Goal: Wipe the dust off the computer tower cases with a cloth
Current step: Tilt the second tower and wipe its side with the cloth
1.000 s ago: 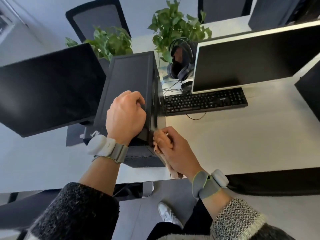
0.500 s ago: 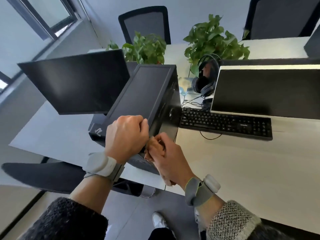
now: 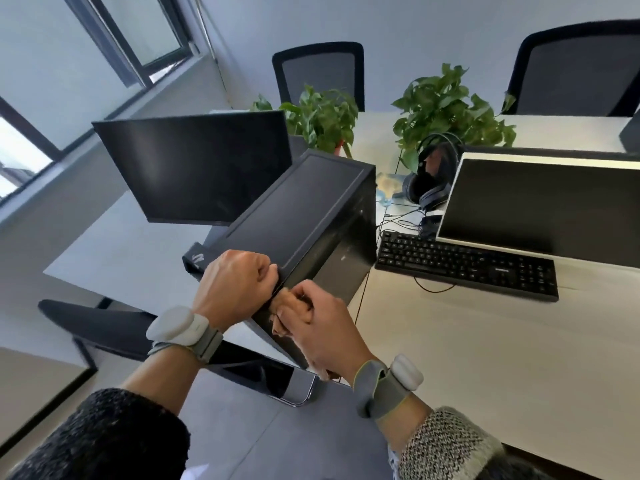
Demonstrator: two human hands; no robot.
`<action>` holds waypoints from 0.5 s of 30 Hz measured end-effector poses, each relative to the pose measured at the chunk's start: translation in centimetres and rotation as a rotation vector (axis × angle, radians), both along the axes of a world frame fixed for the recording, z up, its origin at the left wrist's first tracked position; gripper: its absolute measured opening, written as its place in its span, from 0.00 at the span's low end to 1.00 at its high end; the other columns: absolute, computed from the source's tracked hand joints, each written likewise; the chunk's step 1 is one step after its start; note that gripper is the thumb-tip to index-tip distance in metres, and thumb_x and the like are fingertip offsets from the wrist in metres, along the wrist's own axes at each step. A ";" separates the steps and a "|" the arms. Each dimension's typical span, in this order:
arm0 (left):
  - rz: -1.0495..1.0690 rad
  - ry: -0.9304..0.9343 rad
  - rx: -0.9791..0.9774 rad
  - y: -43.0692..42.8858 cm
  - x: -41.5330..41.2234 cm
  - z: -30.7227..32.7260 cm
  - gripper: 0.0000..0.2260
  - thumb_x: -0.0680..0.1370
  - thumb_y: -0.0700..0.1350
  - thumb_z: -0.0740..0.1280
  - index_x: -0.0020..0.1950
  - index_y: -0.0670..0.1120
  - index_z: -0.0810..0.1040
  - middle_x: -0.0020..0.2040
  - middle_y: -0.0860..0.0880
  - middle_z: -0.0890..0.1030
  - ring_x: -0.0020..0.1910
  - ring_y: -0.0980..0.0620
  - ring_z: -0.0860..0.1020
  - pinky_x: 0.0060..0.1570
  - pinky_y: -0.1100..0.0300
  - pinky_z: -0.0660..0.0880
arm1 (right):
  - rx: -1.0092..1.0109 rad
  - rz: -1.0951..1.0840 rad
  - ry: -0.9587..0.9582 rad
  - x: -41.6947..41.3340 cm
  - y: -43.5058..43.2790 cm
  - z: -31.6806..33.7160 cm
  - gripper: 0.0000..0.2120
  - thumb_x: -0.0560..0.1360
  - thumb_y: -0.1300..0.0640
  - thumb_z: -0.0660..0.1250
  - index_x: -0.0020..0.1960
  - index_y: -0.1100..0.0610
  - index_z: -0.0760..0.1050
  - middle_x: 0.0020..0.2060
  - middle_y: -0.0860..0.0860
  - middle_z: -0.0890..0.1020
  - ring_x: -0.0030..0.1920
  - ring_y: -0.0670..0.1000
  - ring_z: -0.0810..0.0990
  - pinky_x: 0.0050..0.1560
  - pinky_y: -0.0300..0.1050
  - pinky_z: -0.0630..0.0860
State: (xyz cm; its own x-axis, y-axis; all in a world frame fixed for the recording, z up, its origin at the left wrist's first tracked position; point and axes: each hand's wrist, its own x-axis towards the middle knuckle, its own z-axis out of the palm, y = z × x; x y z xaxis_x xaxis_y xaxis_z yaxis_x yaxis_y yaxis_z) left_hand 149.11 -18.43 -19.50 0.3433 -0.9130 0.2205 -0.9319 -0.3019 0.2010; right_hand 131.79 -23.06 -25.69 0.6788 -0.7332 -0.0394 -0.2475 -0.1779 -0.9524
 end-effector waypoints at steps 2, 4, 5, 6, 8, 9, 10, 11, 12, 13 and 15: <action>-0.010 0.005 0.042 1.4 1.3 0.3 0.22 0.78 0.46 0.69 0.29 0.41 0.65 0.24 0.47 0.67 0.27 0.46 0.70 0.29 0.53 0.70 | 0.005 0.003 0.012 1.1 1.9 -0.1 0.08 0.80 0.44 0.70 0.49 0.46 0.75 0.39 0.42 0.83 0.39 0.45 0.82 0.42 0.47 0.82; -0.035 0.026 0.052 2.2 2.2 0.8 0.23 0.78 0.47 0.69 0.28 0.41 0.64 0.24 0.46 0.67 0.27 0.46 0.69 0.30 0.53 0.69 | 0.049 -0.023 -0.023 2.0 3.4 0.0 0.07 0.79 0.46 0.72 0.48 0.47 0.76 0.38 0.41 0.84 0.39 0.43 0.82 0.39 0.39 0.80; -0.044 0.047 0.050 2.3 2.6 1.1 0.23 0.78 0.48 0.68 0.28 0.41 0.64 0.23 0.46 0.66 0.26 0.47 0.68 0.30 0.55 0.68 | 0.089 -0.044 -0.039 2.3 4.1 -0.1 0.07 0.79 0.48 0.73 0.49 0.48 0.76 0.38 0.40 0.84 0.39 0.40 0.82 0.39 0.35 0.78; -0.044 0.072 0.044 2.0 2.7 1.4 0.24 0.79 0.49 0.68 0.28 0.41 0.64 0.23 0.47 0.65 0.26 0.48 0.66 0.30 0.56 0.66 | 0.131 -0.070 -0.050 2.4 4.5 -0.3 0.07 0.79 0.50 0.74 0.49 0.49 0.77 0.37 0.38 0.84 0.39 0.38 0.82 0.39 0.31 0.76; 0.002 0.113 -0.008 0.8 2.9 1.6 0.24 0.79 0.50 0.67 0.29 0.42 0.63 0.24 0.49 0.63 0.27 0.46 0.66 0.29 0.56 0.66 | 0.190 -0.108 -0.028 2.7 4.8 -1.1 0.06 0.79 0.52 0.74 0.48 0.53 0.78 0.36 0.34 0.84 0.39 0.35 0.82 0.40 0.28 0.73; 0.034 0.137 -0.047 0.2 2.9 1.5 0.23 0.79 0.51 0.66 0.29 0.42 0.63 0.25 0.48 0.62 0.28 0.44 0.67 0.30 0.55 0.69 | 0.216 -0.127 0.001 2.8 4.8 -1.6 0.06 0.79 0.53 0.74 0.47 0.53 0.79 0.35 0.35 0.84 0.39 0.36 0.82 0.41 0.29 0.73; 0.062 0.160 -0.075 -0.5 2.8 1.4 0.22 0.78 0.51 0.65 0.30 0.42 0.63 0.25 0.48 0.63 0.29 0.41 0.68 0.31 0.52 0.72 | 0.230 -0.146 0.039 2.9 4.6 -2.0 0.06 0.78 0.52 0.74 0.45 0.53 0.81 0.34 0.37 0.85 0.38 0.37 0.83 0.42 0.32 0.74; 0.085 0.173 -0.082 -0.9 2.6 1.2 0.21 0.78 0.51 0.65 0.30 0.42 0.63 0.25 0.48 0.64 0.29 0.40 0.69 0.33 0.50 0.75 | 0.231 -0.160 0.077 2.9 4.3 -2.3 0.08 0.78 0.50 0.74 0.43 0.53 0.82 0.32 0.39 0.84 0.37 0.38 0.82 0.41 0.33 0.73; 0.113 0.170 -0.070 -1.1 2.4 1.0 0.21 0.78 0.51 0.64 0.30 0.42 0.64 0.25 0.48 0.66 0.29 0.39 0.70 0.35 0.49 0.77 | 0.220 -0.162 0.096 2.9 4.0 -2.1 0.10 0.78 0.48 0.73 0.42 0.53 0.82 0.31 0.41 0.83 0.35 0.39 0.81 0.39 0.33 0.73; 0.143 0.164 -0.064 -1.1 2.3 0.8 0.21 0.78 0.51 0.64 0.29 0.42 0.65 0.26 0.48 0.67 0.29 0.40 0.70 0.36 0.49 0.77 | 0.197 -0.166 0.085 2.9 3.8 -1.9 0.13 0.79 0.47 0.73 0.41 0.54 0.82 0.30 0.43 0.83 0.34 0.41 0.80 0.37 0.35 0.73; 0.186 0.156 -0.091 -1.1 2.2 0.5 0.21 0.78 0.50 0.64 0.29 0.42 0.65 0.26 0.48 0.68 0.28 0.42 0.69 0.36 0.50 0.76 | 0.126 -0.187 -0.011 3.1 3.5 -0.7 0.15 0.80 0.44 0.71 0.41 0.54 0.81 0.33 0.46 0.82 0.36 0.46 0.80 0.38 0.42 0.75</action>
